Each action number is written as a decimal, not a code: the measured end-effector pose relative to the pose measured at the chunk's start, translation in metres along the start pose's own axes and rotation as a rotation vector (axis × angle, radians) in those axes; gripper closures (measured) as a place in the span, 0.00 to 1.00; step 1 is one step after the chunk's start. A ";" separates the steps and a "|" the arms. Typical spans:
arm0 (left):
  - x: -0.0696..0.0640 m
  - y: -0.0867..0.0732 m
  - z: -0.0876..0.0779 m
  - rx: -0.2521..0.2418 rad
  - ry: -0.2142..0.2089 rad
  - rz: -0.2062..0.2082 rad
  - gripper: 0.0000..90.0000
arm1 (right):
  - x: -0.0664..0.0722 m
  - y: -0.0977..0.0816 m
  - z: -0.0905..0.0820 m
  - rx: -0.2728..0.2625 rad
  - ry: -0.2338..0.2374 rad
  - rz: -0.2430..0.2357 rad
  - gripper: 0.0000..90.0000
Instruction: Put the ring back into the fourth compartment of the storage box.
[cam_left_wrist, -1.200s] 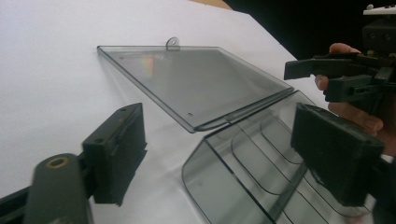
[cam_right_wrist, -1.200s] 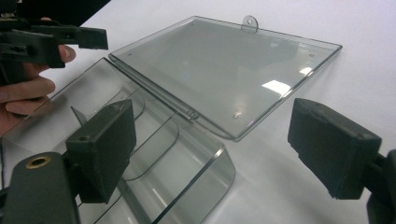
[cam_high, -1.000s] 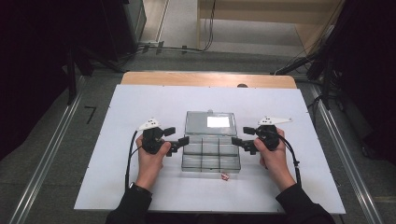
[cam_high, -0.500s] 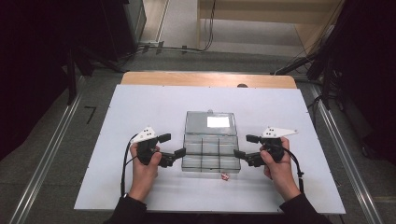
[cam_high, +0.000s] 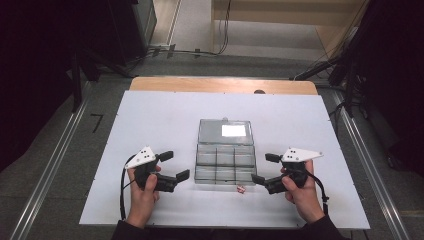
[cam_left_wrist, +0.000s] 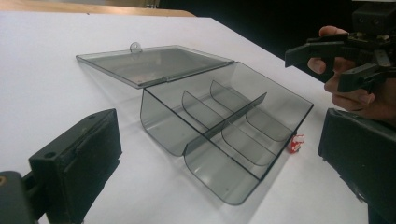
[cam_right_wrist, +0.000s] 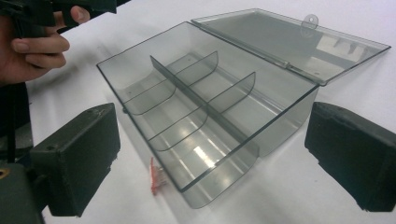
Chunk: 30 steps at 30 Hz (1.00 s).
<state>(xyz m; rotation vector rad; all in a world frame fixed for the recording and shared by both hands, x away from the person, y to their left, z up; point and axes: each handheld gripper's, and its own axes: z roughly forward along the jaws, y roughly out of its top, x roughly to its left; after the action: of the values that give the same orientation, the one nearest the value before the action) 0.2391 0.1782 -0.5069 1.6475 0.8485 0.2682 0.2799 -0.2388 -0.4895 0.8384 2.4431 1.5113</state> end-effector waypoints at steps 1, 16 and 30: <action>-0.001 -0.001 -0.002 0.002 0.004 0.003 0.00 | 0.002 -0.001 -0.001 0.000 0.001 0.000 0.03; -0.006 -0.017 -0.019 0.031 0.036 0.041 0.00 | 0.027 -0.015 -0.005 0.022 -0.020 -0.005 0.38; 0.000 -0.024 -0.033 0.037 0.049 0.007 0.00 | 0.041 -0.029 0.002 0.056 0.021 -0.089 0.74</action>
<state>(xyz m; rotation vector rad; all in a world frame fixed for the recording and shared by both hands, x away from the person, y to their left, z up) 0.2102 0.2045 -0.5205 1.6842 0.8888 0.3006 0.2358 -0.2250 -0.5092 0.7166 2.5128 1.4352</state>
